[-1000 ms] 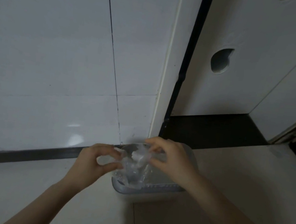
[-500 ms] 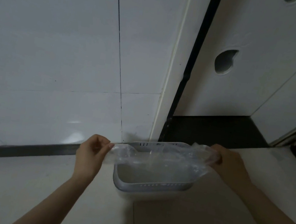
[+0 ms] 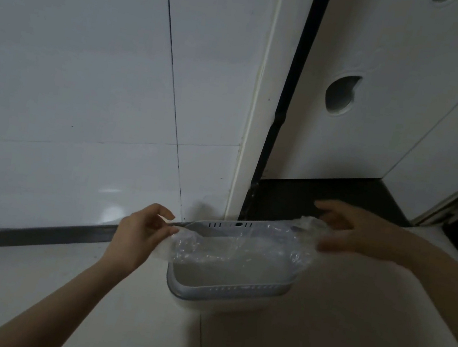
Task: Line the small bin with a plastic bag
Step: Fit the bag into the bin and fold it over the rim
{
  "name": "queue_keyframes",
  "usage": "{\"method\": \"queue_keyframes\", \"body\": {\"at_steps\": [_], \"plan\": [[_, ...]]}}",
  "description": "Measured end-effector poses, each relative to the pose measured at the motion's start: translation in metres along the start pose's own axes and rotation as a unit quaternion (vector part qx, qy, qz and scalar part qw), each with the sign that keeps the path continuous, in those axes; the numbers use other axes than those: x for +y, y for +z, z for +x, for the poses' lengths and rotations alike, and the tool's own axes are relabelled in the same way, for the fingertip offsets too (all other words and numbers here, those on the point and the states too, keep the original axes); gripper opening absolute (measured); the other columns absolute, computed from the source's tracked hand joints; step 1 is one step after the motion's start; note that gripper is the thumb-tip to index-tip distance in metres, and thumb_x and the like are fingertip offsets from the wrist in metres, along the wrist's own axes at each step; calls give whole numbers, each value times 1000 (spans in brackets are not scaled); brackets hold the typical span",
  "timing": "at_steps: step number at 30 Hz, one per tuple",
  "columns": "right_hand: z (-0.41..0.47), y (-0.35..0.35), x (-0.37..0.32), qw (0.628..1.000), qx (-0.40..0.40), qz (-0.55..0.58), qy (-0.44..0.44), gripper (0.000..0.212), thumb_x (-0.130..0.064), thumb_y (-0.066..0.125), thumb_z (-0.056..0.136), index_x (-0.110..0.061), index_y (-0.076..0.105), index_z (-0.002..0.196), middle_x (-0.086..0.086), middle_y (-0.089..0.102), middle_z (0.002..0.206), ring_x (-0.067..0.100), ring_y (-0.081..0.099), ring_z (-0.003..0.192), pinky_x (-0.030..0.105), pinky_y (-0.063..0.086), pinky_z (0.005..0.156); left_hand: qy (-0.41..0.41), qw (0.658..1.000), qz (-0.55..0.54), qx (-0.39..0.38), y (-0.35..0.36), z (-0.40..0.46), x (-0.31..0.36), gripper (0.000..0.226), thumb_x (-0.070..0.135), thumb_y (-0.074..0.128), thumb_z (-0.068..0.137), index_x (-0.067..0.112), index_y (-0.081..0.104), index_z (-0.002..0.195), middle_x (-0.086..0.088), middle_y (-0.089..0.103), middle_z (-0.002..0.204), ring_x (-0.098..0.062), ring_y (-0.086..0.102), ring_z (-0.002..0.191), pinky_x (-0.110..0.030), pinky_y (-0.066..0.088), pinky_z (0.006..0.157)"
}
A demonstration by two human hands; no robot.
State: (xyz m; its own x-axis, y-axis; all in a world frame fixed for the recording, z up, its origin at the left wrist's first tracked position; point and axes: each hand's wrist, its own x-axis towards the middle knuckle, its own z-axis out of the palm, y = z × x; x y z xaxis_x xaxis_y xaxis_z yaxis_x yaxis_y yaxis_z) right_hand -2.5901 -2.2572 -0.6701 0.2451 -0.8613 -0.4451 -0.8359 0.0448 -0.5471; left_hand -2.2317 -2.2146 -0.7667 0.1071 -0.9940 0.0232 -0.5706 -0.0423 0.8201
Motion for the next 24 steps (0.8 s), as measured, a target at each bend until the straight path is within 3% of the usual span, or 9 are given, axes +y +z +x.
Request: {"method": "queue_keyframes", "body": {"at_steps": [2, 5, 6, 8, 12, 15, 19, 22, 24], "plan": [[14, 3, -28, 998, 46, 5, -33, 93, -77, 57, 53, -33, 42, 132, -12, 54, 113, 2, 55, 96, 14, 40, 71, 14, 1000, 16, -23, 2, 2, 4, 12, 23, 70, 79, 23, 64, 90, 6, 67, 72, -3, 64, 68, -4, 45, 56], [50, 38, -62, 984, 73, -128, -95, 55, -49, 58, 84, -10, 54, 123, 6, 60, 119, 22, 59, 104, 34, 49, 85, 41, 998, 29, -45, 8, 4, 9, 16, 22, 58, 88, 19, 66, 102, 3, 64, 82, -2, 63, 72, -2, 44, 62], [62, 52, -68, 974, 73, -187, -104, 45, -38, 59, 86, -6, 57, 118, 11, 62, 115, 26, 59, 101, 40, 50, 87, 50, 997, 38, -52, 10, 5, 10, 20, 21, 53, 91, 17, 66, 105, -2, 62, 87, -3, 63, 71, -1, 43, 64], [81, 73, -66, 948, 55, -302, -84, 29, -26, 59, 87, -6, 61, 107, 11, 63, 106, 25, 58, 95, 37, 46, 84, 56, 994, 69, -65, 10, 7, 9, 25, 23, 46, 94, 16, 66, 107, -8, 57, 90, -5, 61, 68, -1, 42, 65], [93, 88, -33, 923, 40, -381, -45, 22, -28, 60, 86, -13, 60, 103, 7, 64, 100, 23, 59, 94, 41, 39, 93, 35, 992, 104, -68, 7, 13, -1, 23, 37, 54, 88, 22, 69, 97, -3, 52, 83, -15, 55, 71, -14, 43, 60], [89, 87, -6, 926, 82, -364, -59, 24, -30, 59, 87, -17, 61, 107, 5, 65, 102, 22, 60, 95, 39, 38, 93, 36, 986, 150, -68, 5, 18, -11, 27, 49, 66, 73, 30, 68, 91, 3, 50, 80, -9, 49, 70, -23, 40, 60], [85, 86, 16, 953, 173, -226, -100, 15, -25, 56, 89, -17, 67, 94, 2, 62, 90, 21, 61, 85, 32, 38, 77, 17, 979, 195, -55, 11, 28, -21, 23, 43, 68, 75, 25, 71, 89, 2, 47, 82, -6, 46, 69, -27, 44, 63], [86, 84, 26, 964, 230, -98, -92, 10, -21, 62, 85, -14, 69, 80, 2, 62, 80, 17, 60, 73, 28, 45, 69, -17, 994, 108, 10, 18, 39, -27, 14, 32, 68, 79, 18, 67, 80, 2, 52, 81, -3, 52, 68, -12, 39, 55], [91, 81, 31, 965, 251, -8, -75, 8, -15, 66, 83, -15, 68, 76, 0, 64, 75, 12, 60, 70, 15, 47, 64, -70, 997, -7, 27, 22, 45, -30, 15, 27, 65, 82, 12, 66, 80, 0, 63, 79, -7, 62, 68, -10, 43, 53]]}}
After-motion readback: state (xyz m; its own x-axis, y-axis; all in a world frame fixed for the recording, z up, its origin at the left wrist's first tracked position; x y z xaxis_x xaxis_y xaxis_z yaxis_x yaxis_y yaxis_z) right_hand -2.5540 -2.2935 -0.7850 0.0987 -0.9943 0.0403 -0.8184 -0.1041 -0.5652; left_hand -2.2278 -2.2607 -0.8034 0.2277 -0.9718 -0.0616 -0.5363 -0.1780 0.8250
